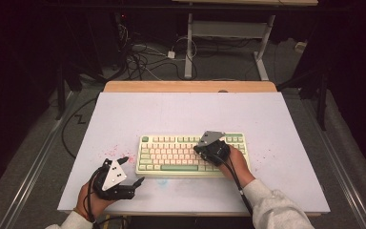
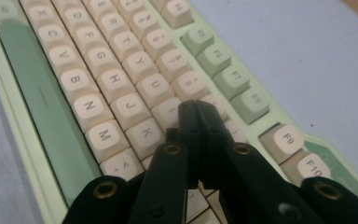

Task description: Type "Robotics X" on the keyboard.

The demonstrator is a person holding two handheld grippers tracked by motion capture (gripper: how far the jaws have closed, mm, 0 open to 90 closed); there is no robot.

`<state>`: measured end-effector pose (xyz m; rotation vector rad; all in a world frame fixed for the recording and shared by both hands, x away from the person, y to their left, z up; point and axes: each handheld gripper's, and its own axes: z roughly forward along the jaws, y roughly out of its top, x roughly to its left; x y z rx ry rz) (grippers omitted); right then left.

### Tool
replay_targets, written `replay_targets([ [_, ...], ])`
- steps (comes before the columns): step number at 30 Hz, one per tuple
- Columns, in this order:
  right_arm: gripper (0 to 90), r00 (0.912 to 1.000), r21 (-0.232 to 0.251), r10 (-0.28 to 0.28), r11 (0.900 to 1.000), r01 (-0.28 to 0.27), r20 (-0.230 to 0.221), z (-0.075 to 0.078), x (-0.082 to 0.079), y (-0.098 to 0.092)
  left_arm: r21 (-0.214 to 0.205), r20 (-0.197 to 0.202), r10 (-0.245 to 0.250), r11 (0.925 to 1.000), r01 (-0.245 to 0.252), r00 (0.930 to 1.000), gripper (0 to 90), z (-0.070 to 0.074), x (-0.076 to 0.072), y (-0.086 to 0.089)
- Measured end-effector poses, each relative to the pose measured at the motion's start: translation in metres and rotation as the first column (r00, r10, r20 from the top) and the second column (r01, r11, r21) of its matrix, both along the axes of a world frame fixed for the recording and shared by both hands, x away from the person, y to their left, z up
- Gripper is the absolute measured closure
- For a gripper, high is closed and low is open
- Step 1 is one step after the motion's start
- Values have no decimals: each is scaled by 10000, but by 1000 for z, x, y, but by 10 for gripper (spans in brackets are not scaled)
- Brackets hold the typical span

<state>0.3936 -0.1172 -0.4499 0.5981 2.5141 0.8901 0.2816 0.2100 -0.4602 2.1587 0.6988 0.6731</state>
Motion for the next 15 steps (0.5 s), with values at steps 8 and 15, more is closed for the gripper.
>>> replay_targets([
  [8,900,9998,304,-14,9995,8,201,9,-6,-1,-11,0,4,10000,-4,10000,164,0,0,0],
  [15,900,9981,1097,0,9939,-68,621,17,-15,-10,41,16,8,10000,-8,10000,164,0,1,-1],
])
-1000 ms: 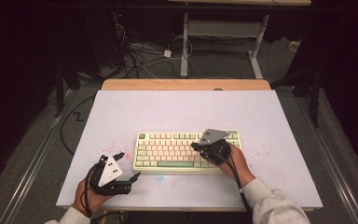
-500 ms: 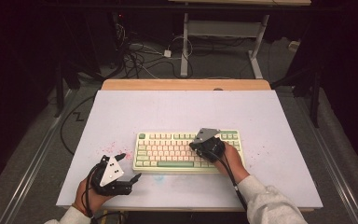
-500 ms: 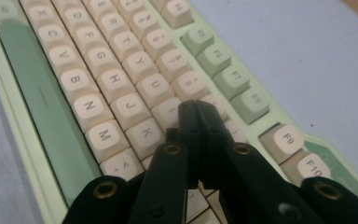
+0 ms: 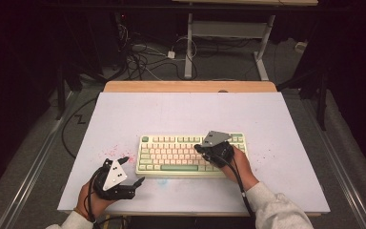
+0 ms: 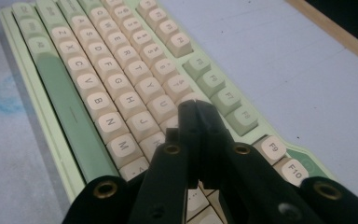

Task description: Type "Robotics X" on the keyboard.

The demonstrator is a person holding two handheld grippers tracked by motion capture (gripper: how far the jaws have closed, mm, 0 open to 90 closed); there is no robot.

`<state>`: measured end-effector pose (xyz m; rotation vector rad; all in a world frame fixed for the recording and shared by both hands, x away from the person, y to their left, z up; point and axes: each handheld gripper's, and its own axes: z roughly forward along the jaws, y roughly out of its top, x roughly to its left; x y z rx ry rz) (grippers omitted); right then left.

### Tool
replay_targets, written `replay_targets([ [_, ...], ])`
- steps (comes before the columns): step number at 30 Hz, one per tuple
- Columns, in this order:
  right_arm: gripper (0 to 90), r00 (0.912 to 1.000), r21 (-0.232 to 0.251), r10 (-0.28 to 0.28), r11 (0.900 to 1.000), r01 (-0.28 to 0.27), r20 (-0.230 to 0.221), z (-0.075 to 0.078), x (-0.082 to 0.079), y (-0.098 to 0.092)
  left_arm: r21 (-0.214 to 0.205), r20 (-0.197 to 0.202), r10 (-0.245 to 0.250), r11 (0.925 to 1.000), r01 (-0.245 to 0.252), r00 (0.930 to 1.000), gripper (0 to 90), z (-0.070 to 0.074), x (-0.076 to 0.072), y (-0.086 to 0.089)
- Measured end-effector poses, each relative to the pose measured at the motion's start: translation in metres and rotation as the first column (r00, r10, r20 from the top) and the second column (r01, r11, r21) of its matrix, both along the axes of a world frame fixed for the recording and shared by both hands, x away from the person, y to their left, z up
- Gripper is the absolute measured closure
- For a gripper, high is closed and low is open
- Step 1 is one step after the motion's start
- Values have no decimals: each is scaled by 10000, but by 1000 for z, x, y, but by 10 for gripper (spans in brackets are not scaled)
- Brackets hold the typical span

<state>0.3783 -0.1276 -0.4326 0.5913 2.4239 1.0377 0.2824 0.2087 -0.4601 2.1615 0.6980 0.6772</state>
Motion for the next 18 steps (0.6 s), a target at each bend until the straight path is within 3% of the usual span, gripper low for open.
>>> replay_targets([
  [8,900,9998,526,-24,9986,13,217,6,-8,-10,107,-30,-65,9999,65,10000,164,-1,0,-3],
  [18,900,9985,768,142,9969,-182,524,15,-20,-18,78,-86,-149,9999,150,9999,167,-1,0,-4],
])
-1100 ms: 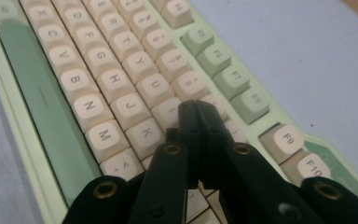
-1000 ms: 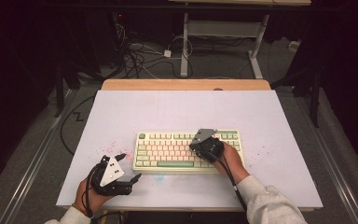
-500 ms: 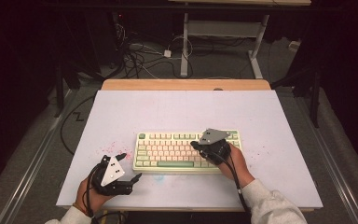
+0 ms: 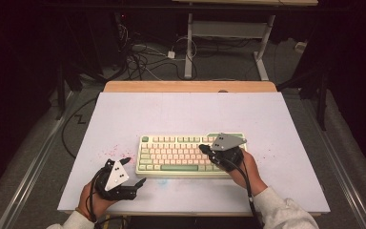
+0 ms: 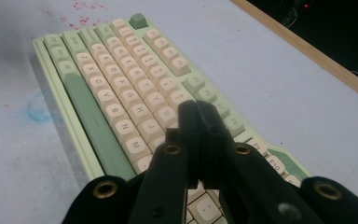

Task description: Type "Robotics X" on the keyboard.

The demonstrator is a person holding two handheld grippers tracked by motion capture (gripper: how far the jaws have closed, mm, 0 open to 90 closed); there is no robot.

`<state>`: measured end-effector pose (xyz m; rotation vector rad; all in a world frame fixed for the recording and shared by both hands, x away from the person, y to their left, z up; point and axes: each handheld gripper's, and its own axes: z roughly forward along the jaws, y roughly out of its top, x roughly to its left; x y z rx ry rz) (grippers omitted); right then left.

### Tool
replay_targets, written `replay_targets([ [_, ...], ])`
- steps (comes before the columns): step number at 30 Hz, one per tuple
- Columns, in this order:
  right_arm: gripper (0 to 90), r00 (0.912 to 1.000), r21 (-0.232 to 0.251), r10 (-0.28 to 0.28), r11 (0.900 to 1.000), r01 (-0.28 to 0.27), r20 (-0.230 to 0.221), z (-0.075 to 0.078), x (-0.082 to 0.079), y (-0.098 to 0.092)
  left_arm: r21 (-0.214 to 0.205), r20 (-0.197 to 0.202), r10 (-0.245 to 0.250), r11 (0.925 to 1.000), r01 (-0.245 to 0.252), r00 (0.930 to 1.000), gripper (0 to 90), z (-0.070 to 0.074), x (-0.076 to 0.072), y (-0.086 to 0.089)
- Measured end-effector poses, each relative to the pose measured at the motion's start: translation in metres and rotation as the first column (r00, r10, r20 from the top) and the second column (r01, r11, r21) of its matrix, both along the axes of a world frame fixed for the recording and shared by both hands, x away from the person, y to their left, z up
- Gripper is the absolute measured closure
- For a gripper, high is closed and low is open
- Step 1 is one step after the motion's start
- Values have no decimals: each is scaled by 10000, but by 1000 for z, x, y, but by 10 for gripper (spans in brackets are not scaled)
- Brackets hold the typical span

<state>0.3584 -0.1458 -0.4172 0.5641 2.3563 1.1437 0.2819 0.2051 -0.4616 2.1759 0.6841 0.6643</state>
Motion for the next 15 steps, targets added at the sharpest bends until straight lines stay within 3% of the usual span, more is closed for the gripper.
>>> replay_targets([
  [15,886,9996,286,-7,9996,-1,283,7,-22,-21,-155,-46,-4,9999,3,10000,177,1,0,-2],
])
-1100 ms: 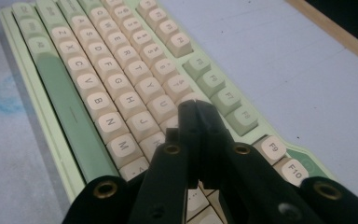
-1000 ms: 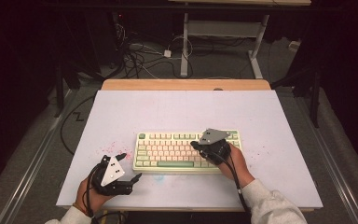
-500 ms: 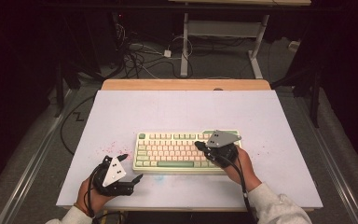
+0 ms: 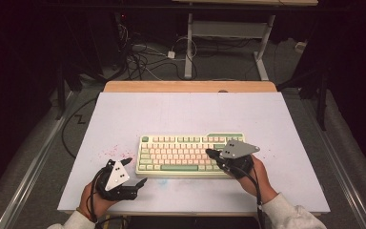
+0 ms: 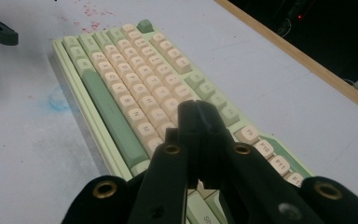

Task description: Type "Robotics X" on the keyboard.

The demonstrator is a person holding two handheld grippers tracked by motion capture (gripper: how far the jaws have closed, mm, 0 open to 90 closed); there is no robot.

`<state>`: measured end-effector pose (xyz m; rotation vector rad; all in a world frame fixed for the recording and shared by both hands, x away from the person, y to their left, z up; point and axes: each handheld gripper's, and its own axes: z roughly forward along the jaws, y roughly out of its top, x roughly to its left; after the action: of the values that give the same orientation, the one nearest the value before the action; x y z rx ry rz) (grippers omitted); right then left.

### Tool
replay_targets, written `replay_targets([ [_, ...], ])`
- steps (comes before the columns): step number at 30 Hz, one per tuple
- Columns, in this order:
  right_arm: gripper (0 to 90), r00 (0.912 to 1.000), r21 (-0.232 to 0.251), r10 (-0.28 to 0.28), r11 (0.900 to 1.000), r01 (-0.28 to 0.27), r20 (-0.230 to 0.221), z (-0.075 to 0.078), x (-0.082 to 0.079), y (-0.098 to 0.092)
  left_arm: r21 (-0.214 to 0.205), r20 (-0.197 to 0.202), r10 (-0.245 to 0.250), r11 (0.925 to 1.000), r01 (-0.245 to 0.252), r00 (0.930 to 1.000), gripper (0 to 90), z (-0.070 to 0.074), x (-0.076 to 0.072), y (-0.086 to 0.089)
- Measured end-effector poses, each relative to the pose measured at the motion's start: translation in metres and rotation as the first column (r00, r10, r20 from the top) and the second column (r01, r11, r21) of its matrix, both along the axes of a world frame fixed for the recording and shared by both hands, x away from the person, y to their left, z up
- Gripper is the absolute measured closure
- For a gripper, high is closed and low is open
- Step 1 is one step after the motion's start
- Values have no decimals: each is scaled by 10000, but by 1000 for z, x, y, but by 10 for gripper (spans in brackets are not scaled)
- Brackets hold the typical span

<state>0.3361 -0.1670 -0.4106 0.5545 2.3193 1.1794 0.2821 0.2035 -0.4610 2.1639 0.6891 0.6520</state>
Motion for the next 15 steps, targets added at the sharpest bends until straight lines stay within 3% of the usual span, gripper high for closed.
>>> replay_targets([
  [5,846,10000,34,-88,10000,88,22,0,-3,-8,-43,36,8,10000,-8,10000,177,1,0,0],
  [8,763,9999,135,-131,9998,132,-35,-1,-5,-12,-85,-15,-21,10000,21,10000,177,1,1,-1],
  [15,383,9995,67,-301,9995,300,106,-4,-11,-22,-130,-42,-65,9999,64,10000,177,2,2,-4],
])
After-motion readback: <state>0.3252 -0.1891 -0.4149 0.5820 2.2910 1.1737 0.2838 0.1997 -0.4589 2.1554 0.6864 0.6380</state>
